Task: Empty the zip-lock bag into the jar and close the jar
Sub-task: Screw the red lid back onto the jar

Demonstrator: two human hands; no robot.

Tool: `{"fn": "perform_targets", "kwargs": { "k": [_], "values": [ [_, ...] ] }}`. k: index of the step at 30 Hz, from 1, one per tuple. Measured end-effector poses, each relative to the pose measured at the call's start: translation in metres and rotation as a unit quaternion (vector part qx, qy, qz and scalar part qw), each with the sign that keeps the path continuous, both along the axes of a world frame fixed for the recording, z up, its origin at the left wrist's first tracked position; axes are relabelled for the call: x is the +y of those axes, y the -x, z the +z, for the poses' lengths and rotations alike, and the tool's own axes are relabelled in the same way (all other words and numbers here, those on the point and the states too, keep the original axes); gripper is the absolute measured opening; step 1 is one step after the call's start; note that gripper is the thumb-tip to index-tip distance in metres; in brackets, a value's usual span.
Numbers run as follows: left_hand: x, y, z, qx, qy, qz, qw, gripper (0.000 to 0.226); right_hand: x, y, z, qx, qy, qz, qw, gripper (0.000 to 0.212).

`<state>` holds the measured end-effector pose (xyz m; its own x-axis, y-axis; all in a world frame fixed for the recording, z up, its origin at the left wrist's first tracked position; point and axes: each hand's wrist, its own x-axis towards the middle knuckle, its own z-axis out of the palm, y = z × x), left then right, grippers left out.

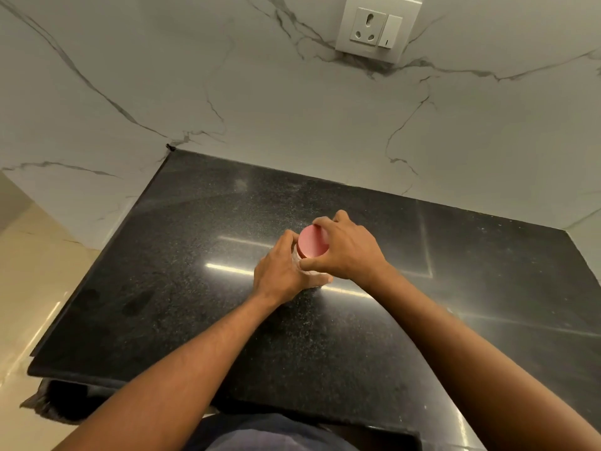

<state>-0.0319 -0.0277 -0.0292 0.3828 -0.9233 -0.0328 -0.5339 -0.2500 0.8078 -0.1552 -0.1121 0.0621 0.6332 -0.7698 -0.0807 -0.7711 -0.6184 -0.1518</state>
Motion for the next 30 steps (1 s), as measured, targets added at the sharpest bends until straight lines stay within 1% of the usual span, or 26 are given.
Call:
{"fn": "perform_targets", "kwargs": {
  "k": [2,5,7,8,10,11,13,14,15,17,18,20,22,25,30],
  "values": [
    [0.000,0.001,0.001,-0.015,-0.001,0.003,1.000,0.085,0.000,0.002,-0.003,-0.039,-0.008,-0.023,0.999,0.089],
    [0.001,0.004,0.000,-0.047,0.006,0.012,0.999,0.084,0.002,0.003,-0.007,-0.063,0.005,-0.035,0.997,0.088],
    [0.002,0.006,-0.002,-0.043,0.022,0.021,0.999,0.086,0.004,0.006,-0.010,-0.065,0.020,-0.028,0.997,0.094],
    [0.004,0.007,-0.005,-0.030,0.029,0.017,0.999,0.089,0.005,0.009,-0.012,-0.068,0.017,-0.028,0.997,0.101],
    [0.010,0.006,-0.011,0.005,0.037,0.001,0.999,0.104,0.011,0.017,-0.020,-0.095,-0.008,-0.045,0.994,0.120],
    [0.014,0.005,-0.014,0.027,0.034,-0.001,0.999,0.113,0.016,0.022,-0.026,-0.127,-0.023,-0.062,0.990,0.127],
    [0.025,0.002,-0.019,0.072,0.017,0.008,0.997,0.127,0.027,0.034,-0.042,-0.215,-0.048,-0.102,0.970,0.130],
    [0.030,0.001,-0.020,0.090,0.013,0.010,0.996,0.127,0.032,0.039,-0.052,-0.262,-0.072,-0.117,0.955,0.128],
    [0.033,0.000,-0.021,0.103,0.017,0.004,0.995,0.121,0.038,0.043,-0.062,-0.306,-0.107,-0.124,0.938,0.124],
    [0.032,0.000,-0.019,0.114,0.035,-0.016,0.993,0.099,0.048,0.043,-0.079,-0.383,-0.177,-0.120,0.899,0.109],
    [0.029,0.000,-0.016,0.113,0.043,-0.019,0.993,0.090,0.052,0.041,-0.085,-0.411,-0.193,-0.116,0.883,0.100],
    [0.020,-0.002,-0.010,0.103,0.042,-0.012,0.994,0.080,0.052,0.034,-0.091,-0.439,-0.190,-0.126,0.869,0.085],
    [0.010,-0.008,-0.004,0.103,0.039,-0.007,0.994,0.078,0.042,0.027,-0.090,-0.450,-0.179,-0.140,0.863,0.082],
    [-0.011,-0.024,0.010,0.098,0.049,-0.014,0.994,0.077,0.012,0.016,-0.082,-0.457,-0.173,-0.125,0.864,0.087],
    [-0.064,-0.058,0.035,0.086,0.039,-0.017,0.995,0.078,-0.047,-0.013,-0.059,-0.415,-0.160,-0.091,0.891,0.090]
  ]
}}
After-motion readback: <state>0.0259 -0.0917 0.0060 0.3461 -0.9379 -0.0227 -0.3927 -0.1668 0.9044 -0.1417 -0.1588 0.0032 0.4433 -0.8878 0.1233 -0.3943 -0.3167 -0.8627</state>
